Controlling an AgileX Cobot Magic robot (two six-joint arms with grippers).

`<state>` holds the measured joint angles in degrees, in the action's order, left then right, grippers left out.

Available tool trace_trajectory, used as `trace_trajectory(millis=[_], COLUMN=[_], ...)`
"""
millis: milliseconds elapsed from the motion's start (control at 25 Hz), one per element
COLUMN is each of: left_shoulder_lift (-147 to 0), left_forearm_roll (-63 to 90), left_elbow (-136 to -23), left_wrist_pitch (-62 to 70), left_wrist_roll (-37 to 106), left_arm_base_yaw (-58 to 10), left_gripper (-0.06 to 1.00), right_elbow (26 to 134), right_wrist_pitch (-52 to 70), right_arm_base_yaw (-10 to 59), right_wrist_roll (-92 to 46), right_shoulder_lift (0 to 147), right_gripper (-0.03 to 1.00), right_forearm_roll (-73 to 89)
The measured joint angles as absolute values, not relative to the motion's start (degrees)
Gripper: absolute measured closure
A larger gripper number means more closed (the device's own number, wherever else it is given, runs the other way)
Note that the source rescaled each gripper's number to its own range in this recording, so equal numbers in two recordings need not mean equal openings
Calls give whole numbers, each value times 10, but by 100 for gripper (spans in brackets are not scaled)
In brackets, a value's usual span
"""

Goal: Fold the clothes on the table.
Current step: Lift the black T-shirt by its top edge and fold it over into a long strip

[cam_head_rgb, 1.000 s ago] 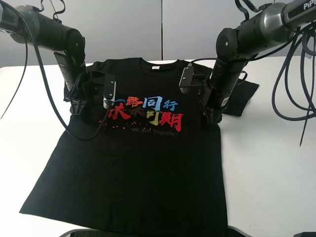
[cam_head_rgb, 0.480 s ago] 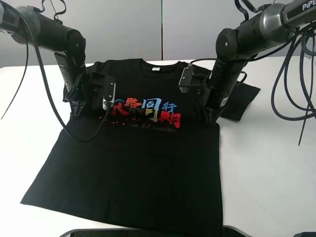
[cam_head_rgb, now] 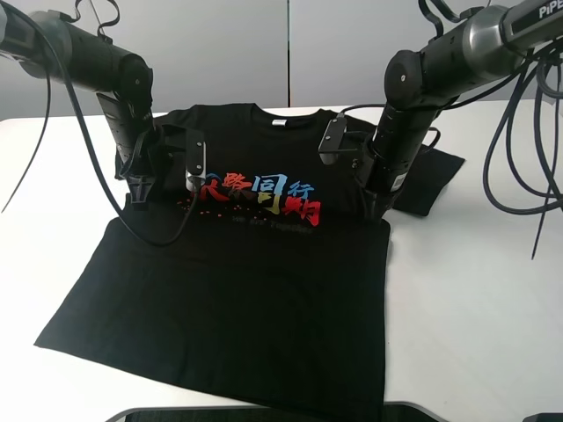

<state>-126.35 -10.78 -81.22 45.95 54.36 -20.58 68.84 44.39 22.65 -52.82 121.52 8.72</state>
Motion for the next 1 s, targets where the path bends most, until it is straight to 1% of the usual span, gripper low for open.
trace_trajectory(millis=[280,480,560,720,880,1000], left_shoulder_lift=[-1210,-1124,-1095,-1064,-1062,-1062], left_forearm_roll=[-108,-113,-114,-126,-156,-201], left_elbow=[-807,-807,-807,-823,-856,-883], left_wrist_pitch=[427,368,333,282,255,259], left_wrist_roll=[540,525,525,503,434,382], left_arm_base_yaw=[-206,-206,-206,-206,-208,-221], left_gripper=[94,94,94,94,94,94], right_elbow=[672,672,671,678,734,785], right_wrist_pitch=[459,451,432,366,345,349], right_arm_base_yaw=[228,228,228,228,228,228], right_wrist_roll=[-496,-482,-463,-392,-281,-240], right_shoulder_lift=[1169,1064,1022,960,951,951], right_gripper=[94,94,94,94,94,94], right_forearm_roll=[97,77,45,-74,-225,-279])
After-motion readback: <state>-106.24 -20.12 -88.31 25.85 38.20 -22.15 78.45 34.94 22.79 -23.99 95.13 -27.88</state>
